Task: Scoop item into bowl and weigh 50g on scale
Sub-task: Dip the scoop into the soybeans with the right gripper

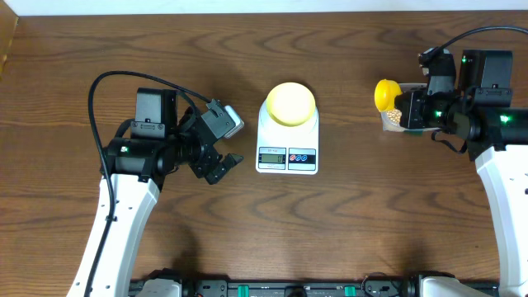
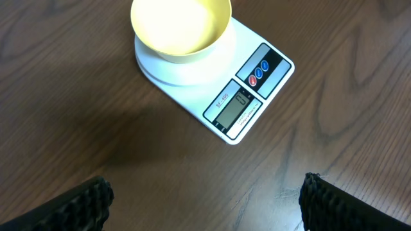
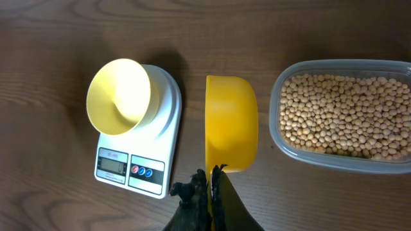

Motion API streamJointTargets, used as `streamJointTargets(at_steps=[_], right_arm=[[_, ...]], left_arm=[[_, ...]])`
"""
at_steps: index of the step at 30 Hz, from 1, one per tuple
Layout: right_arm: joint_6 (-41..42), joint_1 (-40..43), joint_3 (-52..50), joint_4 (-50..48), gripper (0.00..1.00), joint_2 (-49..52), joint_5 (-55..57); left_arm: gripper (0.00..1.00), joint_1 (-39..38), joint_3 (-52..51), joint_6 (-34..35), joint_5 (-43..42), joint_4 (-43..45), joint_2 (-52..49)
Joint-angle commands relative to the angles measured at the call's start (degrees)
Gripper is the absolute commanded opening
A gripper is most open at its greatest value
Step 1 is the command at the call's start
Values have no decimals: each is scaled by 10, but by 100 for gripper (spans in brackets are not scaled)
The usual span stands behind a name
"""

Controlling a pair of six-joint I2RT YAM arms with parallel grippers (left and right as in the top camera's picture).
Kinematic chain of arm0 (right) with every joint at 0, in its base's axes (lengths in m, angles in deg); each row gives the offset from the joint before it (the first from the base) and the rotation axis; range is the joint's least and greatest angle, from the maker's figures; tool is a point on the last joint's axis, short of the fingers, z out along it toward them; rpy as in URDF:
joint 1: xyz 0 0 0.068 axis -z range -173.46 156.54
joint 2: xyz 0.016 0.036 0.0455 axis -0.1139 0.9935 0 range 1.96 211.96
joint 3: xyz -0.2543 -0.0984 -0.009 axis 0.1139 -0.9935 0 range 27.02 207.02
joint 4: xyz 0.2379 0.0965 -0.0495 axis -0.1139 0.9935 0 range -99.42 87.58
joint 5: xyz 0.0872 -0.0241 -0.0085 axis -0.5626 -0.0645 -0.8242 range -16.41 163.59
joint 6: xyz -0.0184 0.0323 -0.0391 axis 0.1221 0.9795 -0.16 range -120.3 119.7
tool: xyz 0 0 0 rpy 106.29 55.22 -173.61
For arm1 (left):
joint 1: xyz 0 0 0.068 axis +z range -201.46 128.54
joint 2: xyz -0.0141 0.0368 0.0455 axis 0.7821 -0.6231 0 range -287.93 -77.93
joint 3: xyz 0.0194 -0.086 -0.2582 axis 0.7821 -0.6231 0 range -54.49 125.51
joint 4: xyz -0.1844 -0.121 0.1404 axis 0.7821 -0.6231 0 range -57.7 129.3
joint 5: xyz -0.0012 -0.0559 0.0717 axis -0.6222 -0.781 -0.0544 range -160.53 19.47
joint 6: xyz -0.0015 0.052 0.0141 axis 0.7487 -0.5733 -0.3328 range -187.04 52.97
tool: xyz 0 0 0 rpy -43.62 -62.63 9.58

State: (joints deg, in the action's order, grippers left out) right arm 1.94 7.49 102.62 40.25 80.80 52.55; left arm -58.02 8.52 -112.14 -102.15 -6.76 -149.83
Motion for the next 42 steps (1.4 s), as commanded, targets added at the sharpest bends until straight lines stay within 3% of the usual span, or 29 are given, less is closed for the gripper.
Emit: streamJointTargets(at_steps=[1,23,42], right_arm=[[-12,1,7,1,1,-1,-5],[-20,1,7,4,1,-1,-18],[-47,1,69,162,1,-1,2]], left_arm=[[95,2,-1,-9,-9,-1,0],[95,2,-1,-9,-9,-1,0],[95,2,-1,-9,-9,-1,0]])
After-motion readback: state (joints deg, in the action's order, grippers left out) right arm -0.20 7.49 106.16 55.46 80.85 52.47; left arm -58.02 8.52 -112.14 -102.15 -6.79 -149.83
